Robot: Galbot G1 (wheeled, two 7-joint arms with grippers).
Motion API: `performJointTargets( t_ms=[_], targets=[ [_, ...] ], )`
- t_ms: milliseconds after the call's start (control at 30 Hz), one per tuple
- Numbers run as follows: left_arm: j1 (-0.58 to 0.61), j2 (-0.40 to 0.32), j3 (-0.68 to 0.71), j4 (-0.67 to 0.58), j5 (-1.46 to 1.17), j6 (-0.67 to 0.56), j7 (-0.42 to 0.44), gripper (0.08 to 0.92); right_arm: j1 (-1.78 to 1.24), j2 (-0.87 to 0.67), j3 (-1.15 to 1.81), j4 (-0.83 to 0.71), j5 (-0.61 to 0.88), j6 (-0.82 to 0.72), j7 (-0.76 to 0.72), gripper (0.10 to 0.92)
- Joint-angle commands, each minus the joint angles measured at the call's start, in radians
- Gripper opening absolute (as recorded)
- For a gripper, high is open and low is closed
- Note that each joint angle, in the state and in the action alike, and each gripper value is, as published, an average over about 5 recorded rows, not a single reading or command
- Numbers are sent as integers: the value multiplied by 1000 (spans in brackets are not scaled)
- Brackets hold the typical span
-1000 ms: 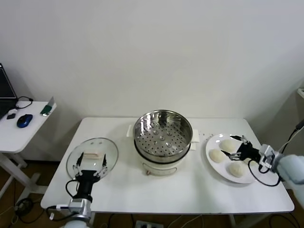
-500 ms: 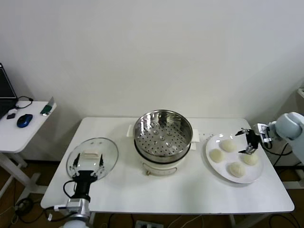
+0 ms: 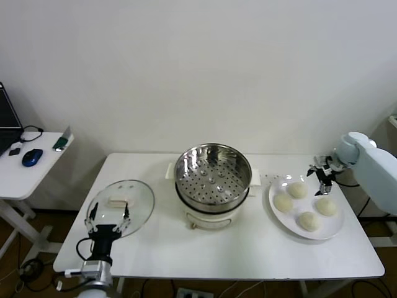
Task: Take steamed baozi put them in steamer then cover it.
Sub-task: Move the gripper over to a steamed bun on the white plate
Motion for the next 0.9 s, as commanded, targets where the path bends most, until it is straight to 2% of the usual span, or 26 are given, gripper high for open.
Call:
performJointTargets(
  t_ms=[33, 433, 900],
  targets=[
    [1, 9, -4, 3, 0, 3, 1, 823, 15, 137, 24, -169, -110, 22, 4, 823],
    [6, 17, -6, 25, 3, -7, 4, 823, -1, 233, 121, -295, -246, 51, 32, 823],
    [-1, 19, -8, 42, 2, -10, 5, 823, -10, 261, 169, -351, -291, 73, 34, 811]
  ],
)
